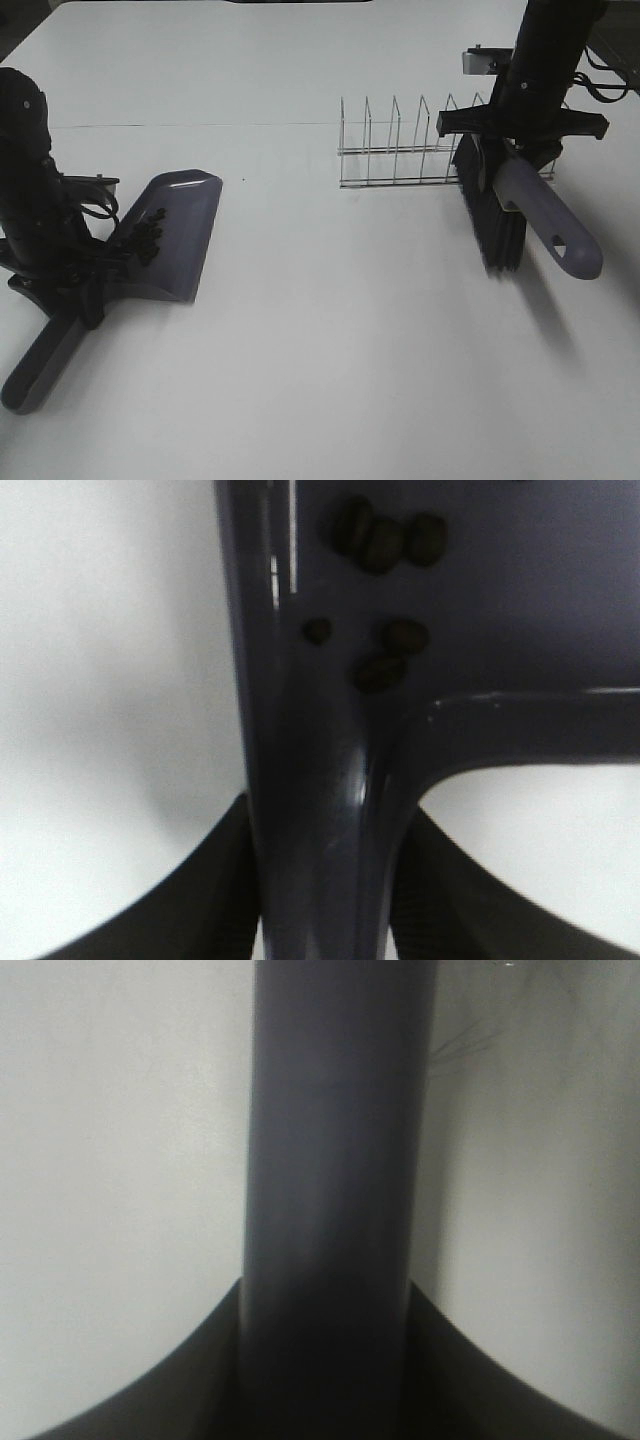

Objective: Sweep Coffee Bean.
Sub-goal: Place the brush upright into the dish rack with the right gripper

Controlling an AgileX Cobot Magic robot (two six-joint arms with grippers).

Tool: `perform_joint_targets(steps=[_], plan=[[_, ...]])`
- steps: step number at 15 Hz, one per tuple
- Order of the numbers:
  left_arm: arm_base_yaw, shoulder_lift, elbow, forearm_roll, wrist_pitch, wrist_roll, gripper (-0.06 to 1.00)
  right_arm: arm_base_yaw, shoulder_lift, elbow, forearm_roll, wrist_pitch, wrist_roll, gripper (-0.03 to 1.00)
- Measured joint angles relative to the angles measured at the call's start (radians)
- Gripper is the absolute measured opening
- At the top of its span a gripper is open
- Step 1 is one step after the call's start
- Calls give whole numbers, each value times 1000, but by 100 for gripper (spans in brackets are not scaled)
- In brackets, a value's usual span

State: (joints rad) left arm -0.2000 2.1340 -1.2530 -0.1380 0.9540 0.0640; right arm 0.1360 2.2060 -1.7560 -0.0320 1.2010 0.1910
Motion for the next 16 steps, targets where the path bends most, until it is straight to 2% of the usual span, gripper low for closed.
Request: perform_joint_targets(steps=[9,16], plan=[[0,0,1,-3,-1,0,31,-3,15,-11,32,-86,-17,33],[0,0,1,-3,-1,0,31,-6,172,-236,26,12,-32,33]])
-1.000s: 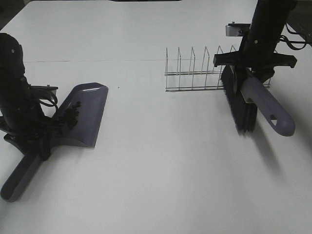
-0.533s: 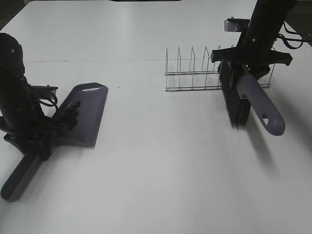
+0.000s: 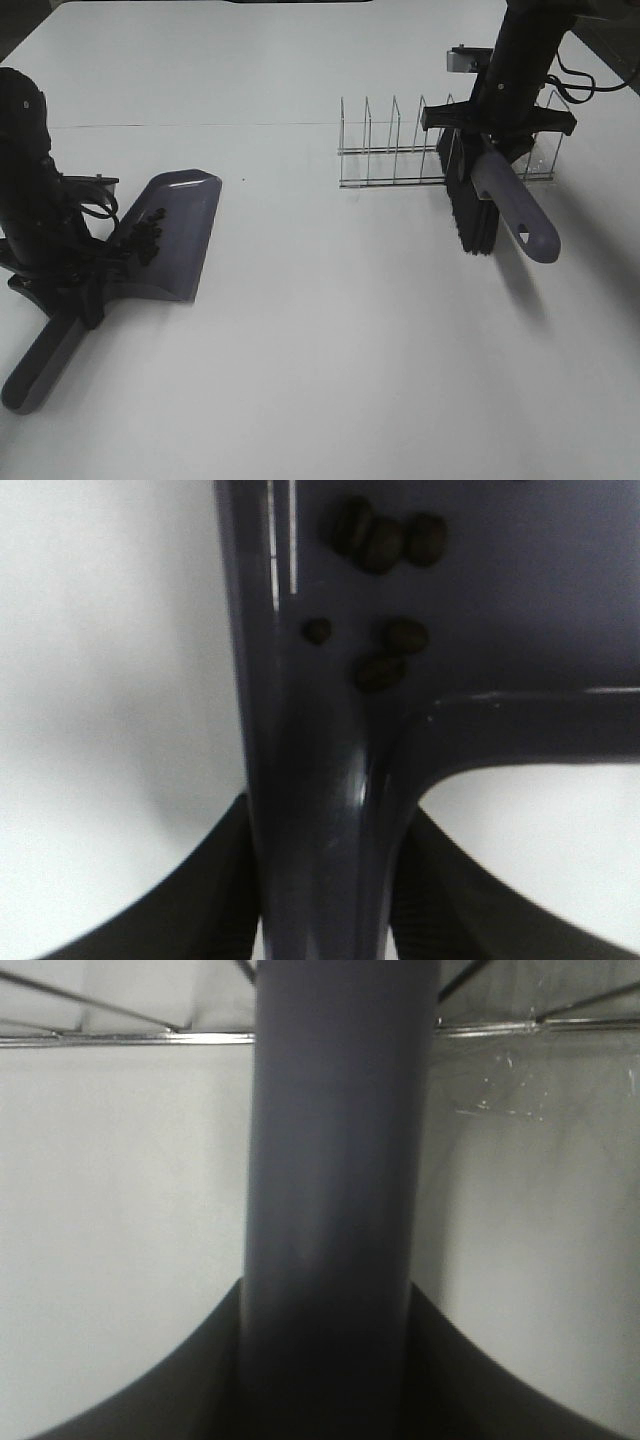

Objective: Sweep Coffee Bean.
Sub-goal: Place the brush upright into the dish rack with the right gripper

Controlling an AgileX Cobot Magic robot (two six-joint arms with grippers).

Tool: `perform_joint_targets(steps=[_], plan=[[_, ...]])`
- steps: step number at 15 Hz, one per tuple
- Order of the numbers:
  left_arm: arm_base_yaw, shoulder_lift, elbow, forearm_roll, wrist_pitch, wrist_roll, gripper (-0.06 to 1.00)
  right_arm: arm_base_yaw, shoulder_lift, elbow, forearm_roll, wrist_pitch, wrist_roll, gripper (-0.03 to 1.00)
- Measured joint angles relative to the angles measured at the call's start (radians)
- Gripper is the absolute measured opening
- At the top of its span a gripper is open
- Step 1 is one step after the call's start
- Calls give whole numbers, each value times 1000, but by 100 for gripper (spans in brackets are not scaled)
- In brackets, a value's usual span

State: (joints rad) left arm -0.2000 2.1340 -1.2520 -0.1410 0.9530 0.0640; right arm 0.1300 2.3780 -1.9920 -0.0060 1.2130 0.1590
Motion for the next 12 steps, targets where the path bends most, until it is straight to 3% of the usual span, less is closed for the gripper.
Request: perform_joint_targets(steps=[6,12], plan=[[0,0,0,-1,0,0,31,-5,61,-180,-8,24,-5,33],[0,0,0,-1,0,0,31,-6,106,-215,6,23,-7,33]])
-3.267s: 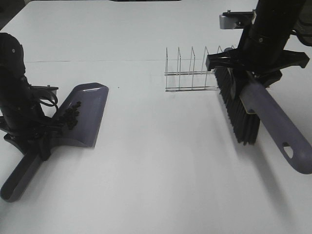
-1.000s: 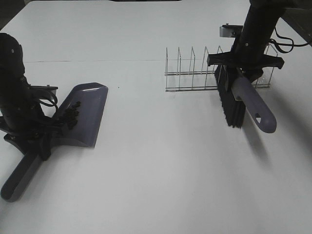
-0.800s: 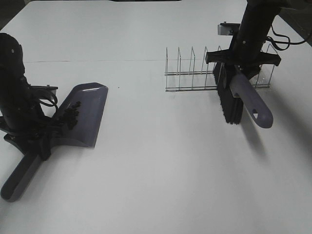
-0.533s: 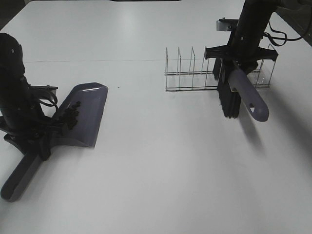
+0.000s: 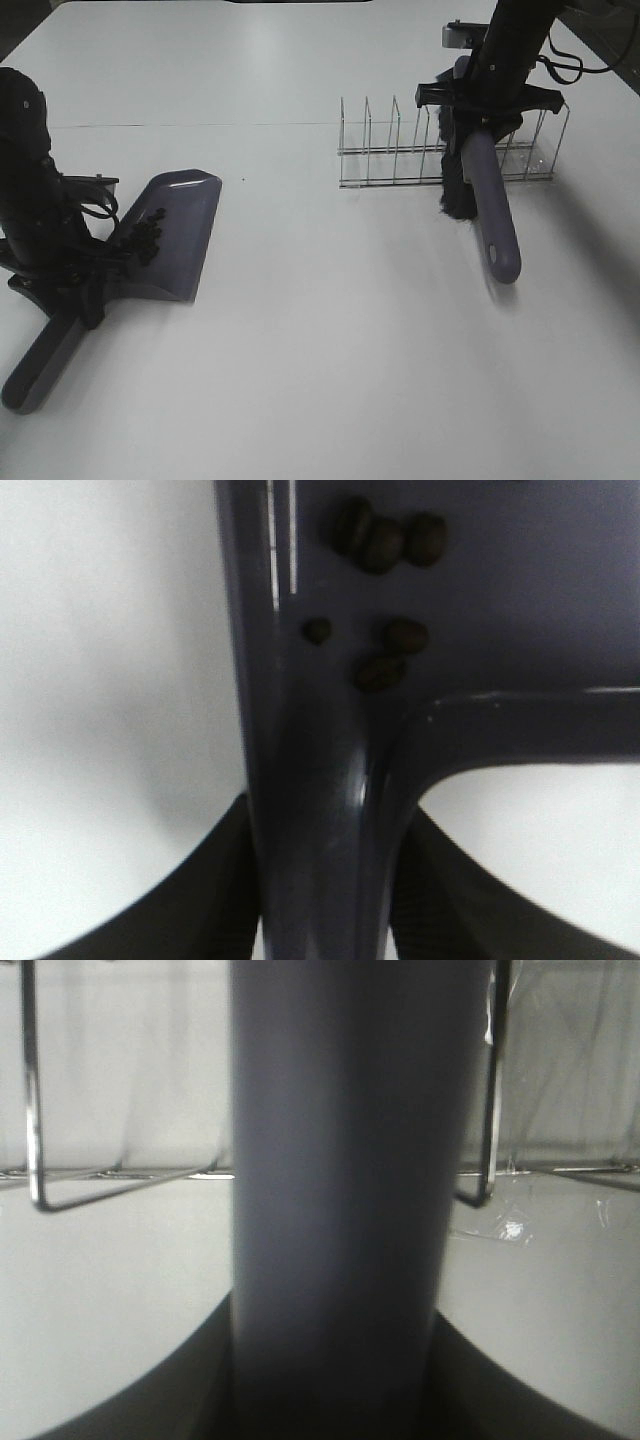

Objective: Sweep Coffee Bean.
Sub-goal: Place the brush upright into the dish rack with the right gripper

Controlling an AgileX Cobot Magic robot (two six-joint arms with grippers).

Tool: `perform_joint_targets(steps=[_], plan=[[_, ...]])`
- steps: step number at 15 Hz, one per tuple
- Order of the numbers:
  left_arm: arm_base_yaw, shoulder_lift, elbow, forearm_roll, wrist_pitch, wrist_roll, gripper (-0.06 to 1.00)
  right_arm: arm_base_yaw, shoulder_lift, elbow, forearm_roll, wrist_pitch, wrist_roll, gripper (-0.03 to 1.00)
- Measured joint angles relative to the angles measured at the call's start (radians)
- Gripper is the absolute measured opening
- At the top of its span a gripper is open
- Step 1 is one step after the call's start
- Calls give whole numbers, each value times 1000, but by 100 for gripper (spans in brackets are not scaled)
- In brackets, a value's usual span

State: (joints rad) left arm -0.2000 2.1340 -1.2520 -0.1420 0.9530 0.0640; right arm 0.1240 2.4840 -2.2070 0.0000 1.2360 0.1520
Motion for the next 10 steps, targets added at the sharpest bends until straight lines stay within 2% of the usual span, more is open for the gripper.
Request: perform_joint_targets(steps=[10], plan=[[0,0,0,0,0,0,31,1,20,-3,-48,-7,-10,33]])
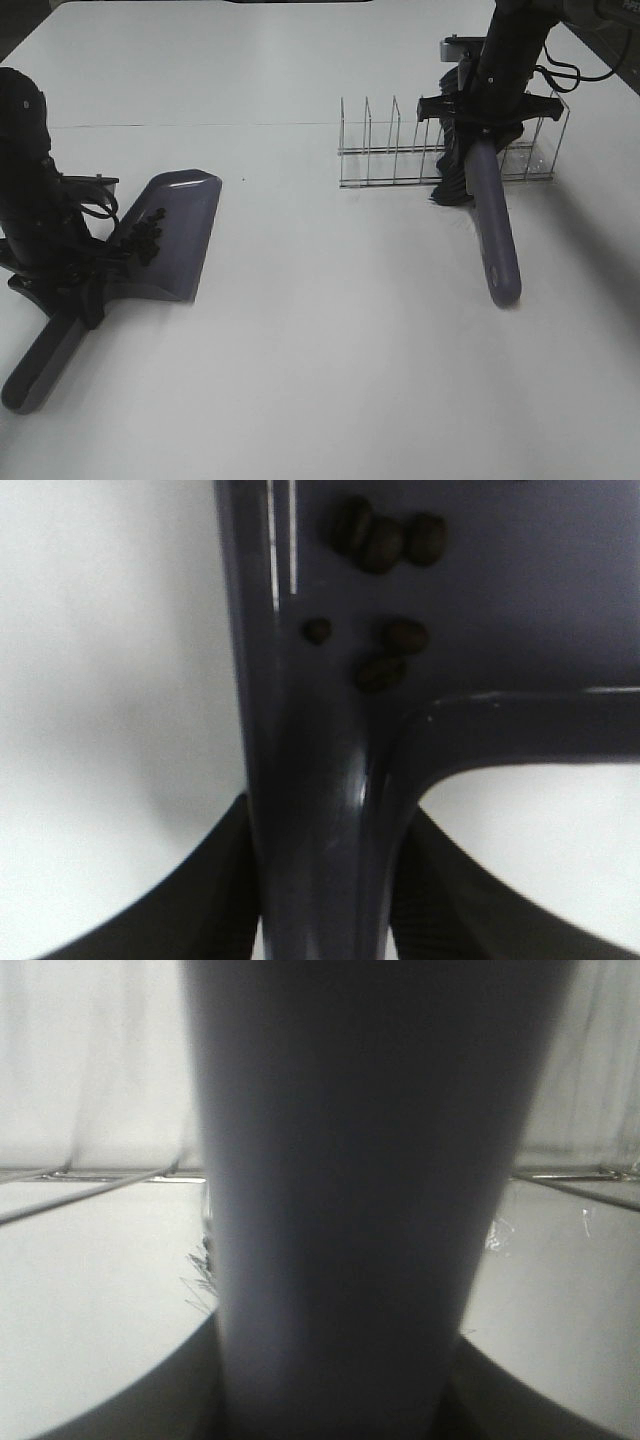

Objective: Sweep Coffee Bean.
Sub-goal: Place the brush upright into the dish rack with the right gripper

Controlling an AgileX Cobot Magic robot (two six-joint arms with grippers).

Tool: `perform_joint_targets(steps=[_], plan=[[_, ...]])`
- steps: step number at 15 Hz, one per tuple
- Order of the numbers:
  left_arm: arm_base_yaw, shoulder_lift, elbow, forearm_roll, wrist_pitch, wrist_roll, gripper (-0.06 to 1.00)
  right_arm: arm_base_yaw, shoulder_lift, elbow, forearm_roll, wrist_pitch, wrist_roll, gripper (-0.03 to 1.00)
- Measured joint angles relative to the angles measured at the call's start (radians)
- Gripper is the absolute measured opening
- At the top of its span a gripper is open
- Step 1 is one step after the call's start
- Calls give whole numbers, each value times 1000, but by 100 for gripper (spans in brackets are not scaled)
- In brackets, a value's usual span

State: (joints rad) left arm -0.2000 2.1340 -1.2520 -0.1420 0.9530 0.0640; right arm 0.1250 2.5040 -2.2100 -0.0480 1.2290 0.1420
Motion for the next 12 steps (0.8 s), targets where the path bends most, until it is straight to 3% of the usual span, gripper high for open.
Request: perform_joint_targets(steps=[8,12], plan=[[0,0,0,0,0,1,31,0,-45,2,-2,-2,-48,33],[0,0,0,0,1,8,31,0,-64,88,-14,1,-67,33]])
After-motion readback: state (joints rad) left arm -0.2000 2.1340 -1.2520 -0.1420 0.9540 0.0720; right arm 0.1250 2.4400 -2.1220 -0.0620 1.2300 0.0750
